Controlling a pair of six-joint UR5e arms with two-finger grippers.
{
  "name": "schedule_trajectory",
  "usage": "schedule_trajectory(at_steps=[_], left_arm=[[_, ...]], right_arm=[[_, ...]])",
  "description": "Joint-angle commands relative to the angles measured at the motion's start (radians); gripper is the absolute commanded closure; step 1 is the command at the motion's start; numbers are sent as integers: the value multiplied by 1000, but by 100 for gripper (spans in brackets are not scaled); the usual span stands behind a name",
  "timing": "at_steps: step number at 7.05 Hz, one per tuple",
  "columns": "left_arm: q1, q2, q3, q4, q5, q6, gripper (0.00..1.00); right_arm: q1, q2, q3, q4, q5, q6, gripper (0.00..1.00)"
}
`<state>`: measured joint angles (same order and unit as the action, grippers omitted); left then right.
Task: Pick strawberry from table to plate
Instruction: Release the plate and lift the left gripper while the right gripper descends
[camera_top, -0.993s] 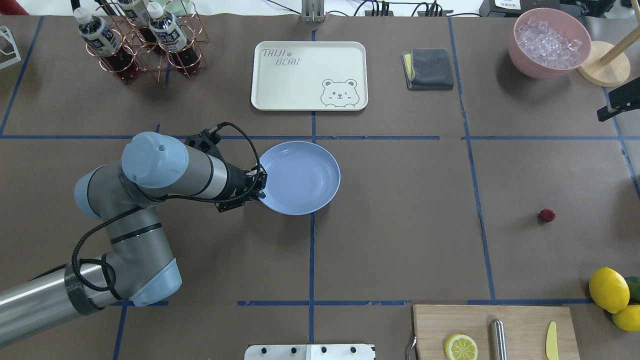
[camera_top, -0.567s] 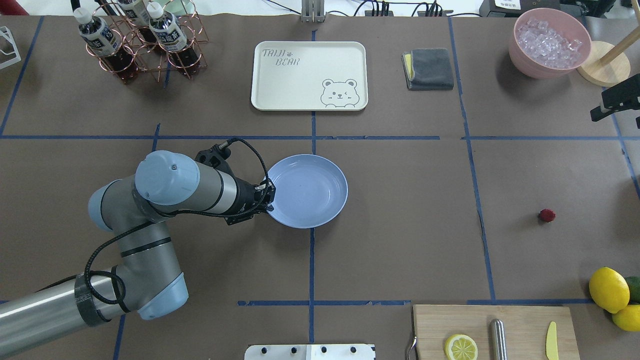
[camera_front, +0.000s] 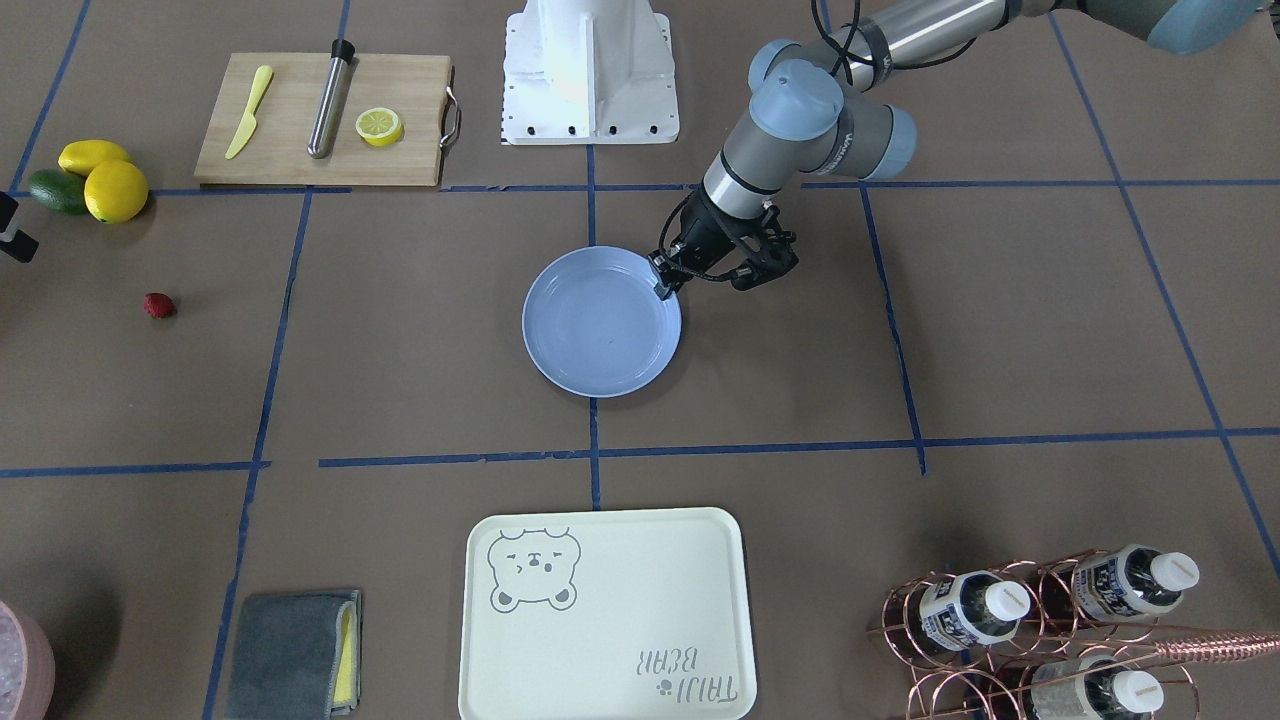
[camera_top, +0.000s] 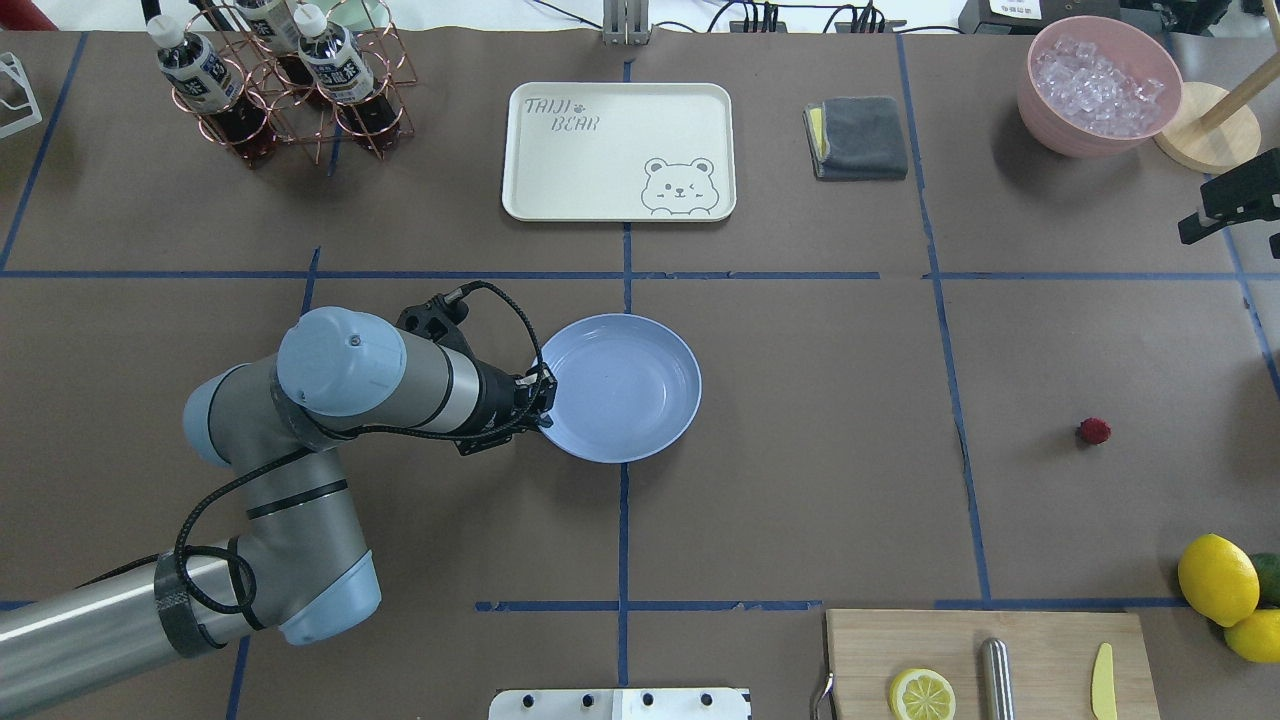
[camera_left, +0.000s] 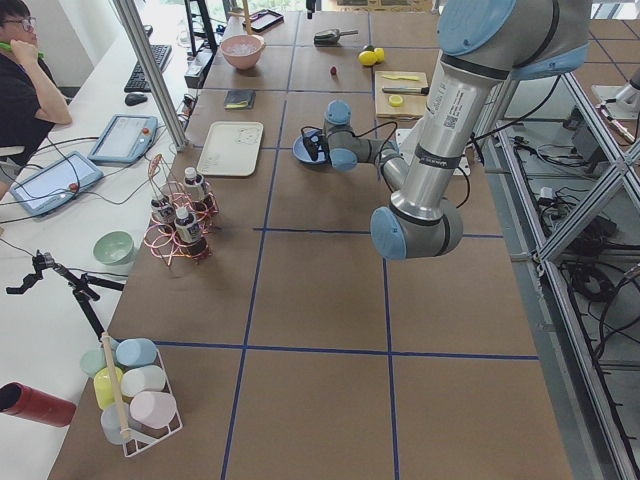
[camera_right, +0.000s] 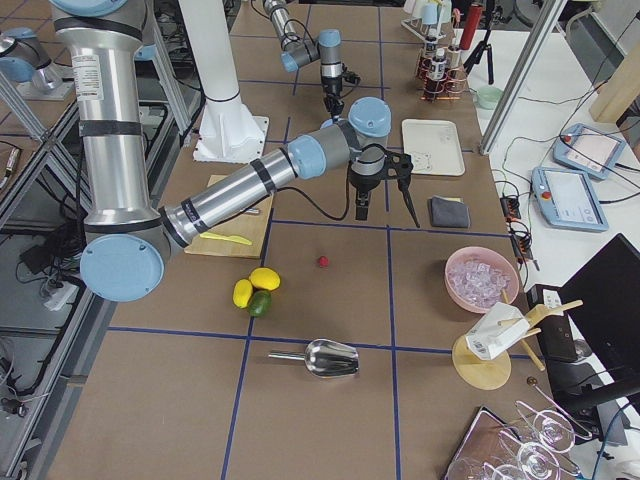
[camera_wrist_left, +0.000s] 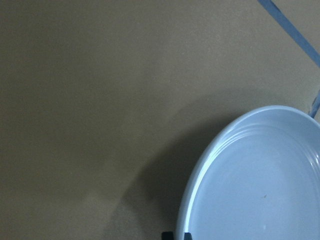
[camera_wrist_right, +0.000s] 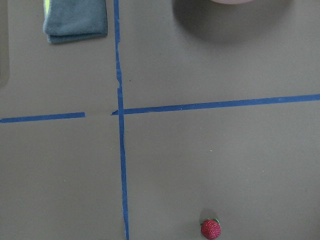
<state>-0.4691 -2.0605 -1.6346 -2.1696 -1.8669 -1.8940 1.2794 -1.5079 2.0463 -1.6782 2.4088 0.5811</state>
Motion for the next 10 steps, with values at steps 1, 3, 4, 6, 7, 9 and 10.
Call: schedule_trajectory(at_steps=[1, 3, 4, 6, 7, 9, 10], left_arm=[[-20, 3, -19, 8, -6, 7, 0], [-110, 5, -100, 124, -92, 111, 0], [-143, 3, -166, 230, -98, 171, 0], [-216, 2, -215, 345, -101, 271, 0], [-250, 13, -217, 349, -101, 306, 0], [-334, 16, -237, 397, -119, 398, 0], [-348, 55, -276, 428, -123, 455, 0]], right_arm=[[-58, 0, 5, 5, -43, 38, 0], [-153, -32, 9, 154, -128, 176, 0], [-210, -87, 9, 248, -173, 237, 0], [-290, -211, -38, 447, -270, 249, 0], [-313, -222, -99, 506, -281, 250, 0], [-373, -218, -185, 572, -319, 252, 0], [-399, -212, -201, 574, -329, 252, 0]])
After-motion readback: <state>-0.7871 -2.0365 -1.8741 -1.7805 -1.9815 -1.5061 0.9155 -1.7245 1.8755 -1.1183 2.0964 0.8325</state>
